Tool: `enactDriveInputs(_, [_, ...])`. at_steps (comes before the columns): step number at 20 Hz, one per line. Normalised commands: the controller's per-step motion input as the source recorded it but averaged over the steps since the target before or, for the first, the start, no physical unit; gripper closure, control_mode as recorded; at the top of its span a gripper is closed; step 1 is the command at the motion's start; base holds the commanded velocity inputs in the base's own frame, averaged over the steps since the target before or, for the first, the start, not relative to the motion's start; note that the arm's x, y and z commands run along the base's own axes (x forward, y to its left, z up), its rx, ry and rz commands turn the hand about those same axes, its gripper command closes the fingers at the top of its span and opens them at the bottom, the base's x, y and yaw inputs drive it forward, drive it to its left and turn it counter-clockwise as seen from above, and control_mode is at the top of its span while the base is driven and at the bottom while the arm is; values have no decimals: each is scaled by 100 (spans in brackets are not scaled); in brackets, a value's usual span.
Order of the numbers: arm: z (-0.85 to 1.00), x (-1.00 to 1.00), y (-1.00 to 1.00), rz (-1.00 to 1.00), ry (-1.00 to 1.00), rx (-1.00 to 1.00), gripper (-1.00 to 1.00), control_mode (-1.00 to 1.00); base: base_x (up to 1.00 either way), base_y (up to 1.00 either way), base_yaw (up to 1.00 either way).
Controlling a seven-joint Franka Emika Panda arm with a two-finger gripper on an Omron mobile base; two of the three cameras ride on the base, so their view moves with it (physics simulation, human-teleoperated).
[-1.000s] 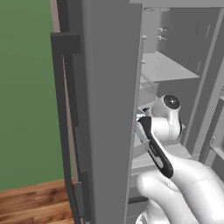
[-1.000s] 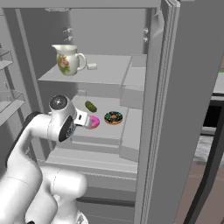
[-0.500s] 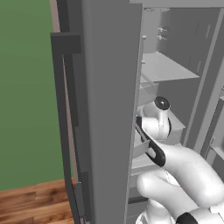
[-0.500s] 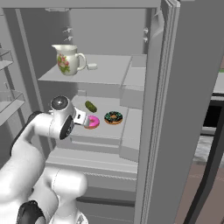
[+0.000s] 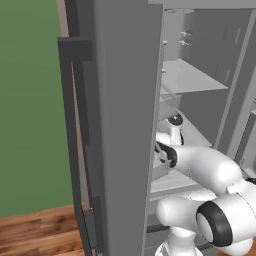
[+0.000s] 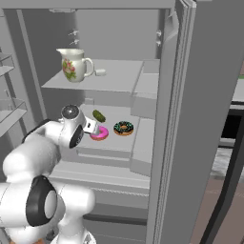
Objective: Place the tupperware on the second highest shelf of the fridge. Make space for the tupperware among the existing items by rearranging them on the shelves if needed. Close the fridge door when finished.
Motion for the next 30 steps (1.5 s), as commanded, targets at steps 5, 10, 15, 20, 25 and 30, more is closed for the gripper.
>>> enactDriveInputs(5, [-40, 49, 9, 2, 1, 0, 100, -100, 0, 0, 0])
enactDriveInputs(10, [-39, 46, 3, 2, 1, 0, 100, -100, 0, 0, 0])
enactDriveInputs(15, [-23, 54, 10, 0, 0, 0, 100, -100, 0, 0, 0])
enactDriveInputs(20, [-4, 47, 11, 0, 0, 0, -100, -100, 0, 0, 0])
enactDriveInputs(25, [0, -1, 3, 0, -2, 0, -100, -100, 0, 0, 0])
enactDriveInputs(30, [34, -40, 0, -3, -15, 0, -100, -100, 0, 0, 0])
